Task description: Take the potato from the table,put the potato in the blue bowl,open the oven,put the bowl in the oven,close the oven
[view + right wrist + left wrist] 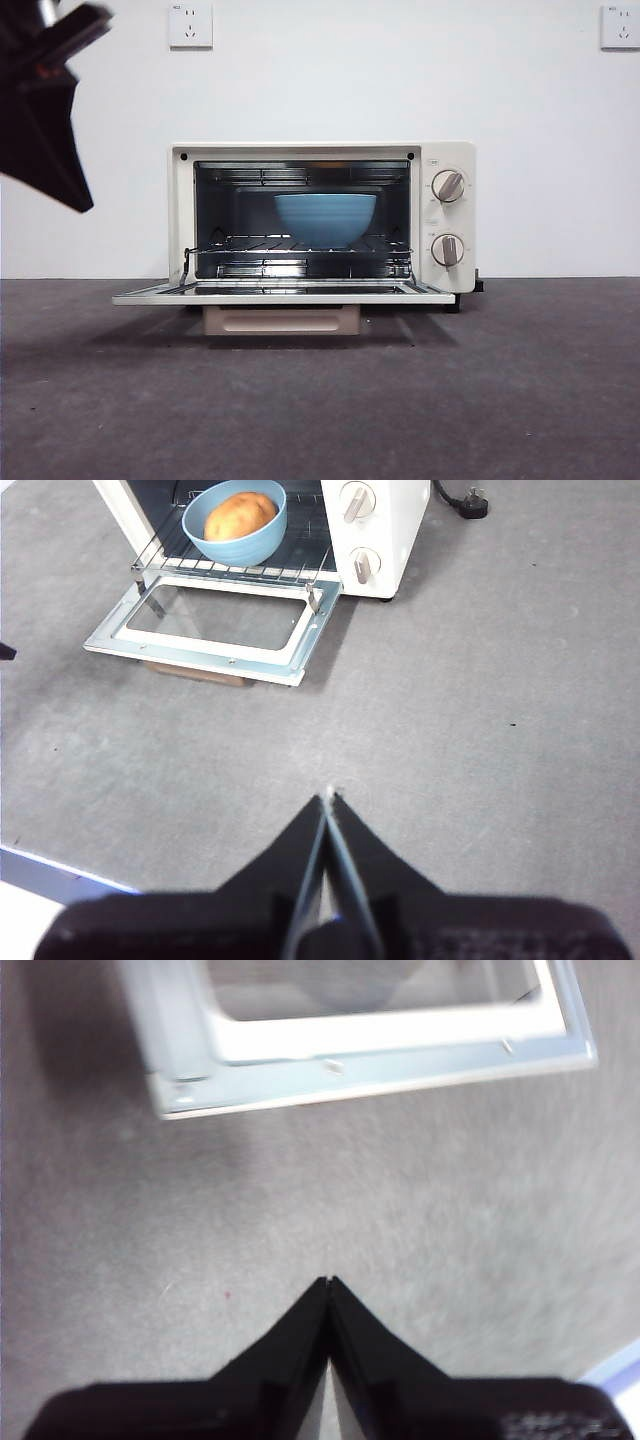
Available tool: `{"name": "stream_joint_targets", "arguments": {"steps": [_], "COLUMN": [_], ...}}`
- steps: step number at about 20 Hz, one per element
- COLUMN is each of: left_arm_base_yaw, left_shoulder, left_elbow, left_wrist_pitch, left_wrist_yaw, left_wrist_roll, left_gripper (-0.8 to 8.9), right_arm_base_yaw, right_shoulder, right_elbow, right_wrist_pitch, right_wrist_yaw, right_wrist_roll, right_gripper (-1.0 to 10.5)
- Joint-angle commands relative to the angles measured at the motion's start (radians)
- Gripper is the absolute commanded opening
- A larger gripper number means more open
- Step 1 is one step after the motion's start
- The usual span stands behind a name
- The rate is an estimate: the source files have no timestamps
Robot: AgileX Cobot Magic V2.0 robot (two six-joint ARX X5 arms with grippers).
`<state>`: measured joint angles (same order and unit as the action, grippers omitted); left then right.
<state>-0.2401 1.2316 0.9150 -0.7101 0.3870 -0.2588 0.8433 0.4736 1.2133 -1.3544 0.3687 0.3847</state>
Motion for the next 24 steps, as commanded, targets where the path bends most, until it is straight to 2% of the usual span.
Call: {"name": "stream_joint_targets", "arguments": {"steps": [1,4,7,10,16,21,24], "left_arm_base_yaw": [0.092,0.179,0.222,0.235,0.235,0.235,0.221], "left_shoulder": [0.069,0.175,0.279,0.358,0.464,0.503,0.517], "left_elbow": [-0.013,-0.013,-0.013,-0.013,-0.011,-0.010,-0.010], "left_wrist_pitch": [0.045,0.098,0.123,0.177,0.292,0.375,0.386], "left_wrist_yaw": [0.142,0.225,0.250,0.274,0.298,0.294,0.301], "left_wrist_roll": [-0.007,0.002,0.016,0.014,-0.095,-0.231,-0.252], "left_gripper": [-0.08,-0.08,-0.08,-0.08,-0.07,-0.07,-0.07], "right_arm_base_yaw": [0.001,0.001,0.001,0.001,0.001,0.001,0.001], "right_shoulder": [0.000,0.000,0.000,0.000,0.000,0.000,0.000], "right_elbow": [-0.008,-0.008,-0.008,-0.008,-0.008,-0.008,-0.008], "right_wrist_pitch": [-0.024,-0.023,-0.023,-0.023,-0.023,-0.023,-0.023], "right_wrist_yaw": [0.000,0.002,0.003,0.048,0.060,0.076,0.078], "right_wrist_roll": [0.034,0.043,0.070,0.097,0.140,0.162,0.162], "right_gripper": [-0.1,-0.1,-0.1,-0.1,-0.1,-0.1,-0.1]}}
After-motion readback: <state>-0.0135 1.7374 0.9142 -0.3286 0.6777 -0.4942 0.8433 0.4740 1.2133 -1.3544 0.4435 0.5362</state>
